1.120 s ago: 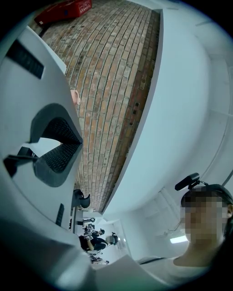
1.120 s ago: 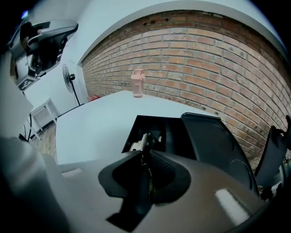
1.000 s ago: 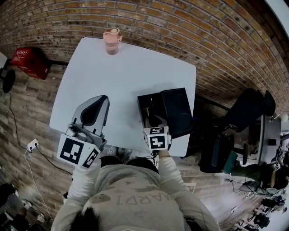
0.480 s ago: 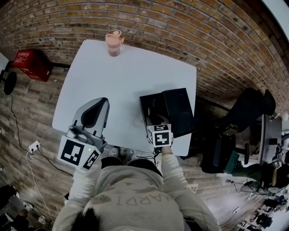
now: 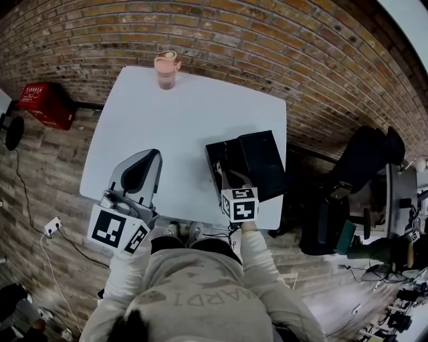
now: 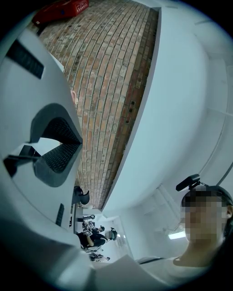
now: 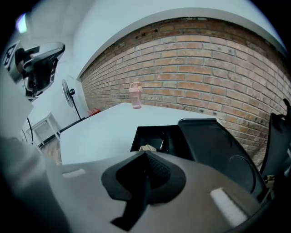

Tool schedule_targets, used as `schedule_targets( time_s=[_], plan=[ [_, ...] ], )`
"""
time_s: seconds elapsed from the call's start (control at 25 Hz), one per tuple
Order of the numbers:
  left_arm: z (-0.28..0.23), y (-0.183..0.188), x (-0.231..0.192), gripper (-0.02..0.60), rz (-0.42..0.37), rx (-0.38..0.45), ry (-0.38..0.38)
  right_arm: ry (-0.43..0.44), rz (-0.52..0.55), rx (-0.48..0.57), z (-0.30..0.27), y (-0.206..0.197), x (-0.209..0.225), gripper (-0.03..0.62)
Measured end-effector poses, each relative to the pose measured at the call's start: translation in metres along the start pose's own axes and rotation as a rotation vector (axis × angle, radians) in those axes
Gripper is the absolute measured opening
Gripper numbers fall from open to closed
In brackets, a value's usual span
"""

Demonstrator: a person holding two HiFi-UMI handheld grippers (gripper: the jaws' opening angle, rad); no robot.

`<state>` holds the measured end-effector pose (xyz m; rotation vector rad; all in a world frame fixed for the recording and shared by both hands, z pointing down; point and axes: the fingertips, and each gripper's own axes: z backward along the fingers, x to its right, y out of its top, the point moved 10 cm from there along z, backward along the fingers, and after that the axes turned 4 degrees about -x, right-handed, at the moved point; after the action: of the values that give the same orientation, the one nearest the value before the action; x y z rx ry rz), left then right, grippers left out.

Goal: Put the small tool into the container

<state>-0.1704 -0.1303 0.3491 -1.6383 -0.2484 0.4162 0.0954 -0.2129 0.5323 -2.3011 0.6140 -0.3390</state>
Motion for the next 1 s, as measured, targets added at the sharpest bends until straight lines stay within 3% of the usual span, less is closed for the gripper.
schedule_targets(
  time_s=[0.48,1.0],
  plan=[
    [0.011,0.006,0.009,0.006,-0.019,0.015,-0.07,-0.036,-0.085,0.22,0.065,0.007,-0.01,0.009],
    [0.015,0.011,0.025,0.006,-0.047,0.009,-0.172,-0.135,-0.154,0.407,0.137,0.009,-0.022,0.009]
  ],
)
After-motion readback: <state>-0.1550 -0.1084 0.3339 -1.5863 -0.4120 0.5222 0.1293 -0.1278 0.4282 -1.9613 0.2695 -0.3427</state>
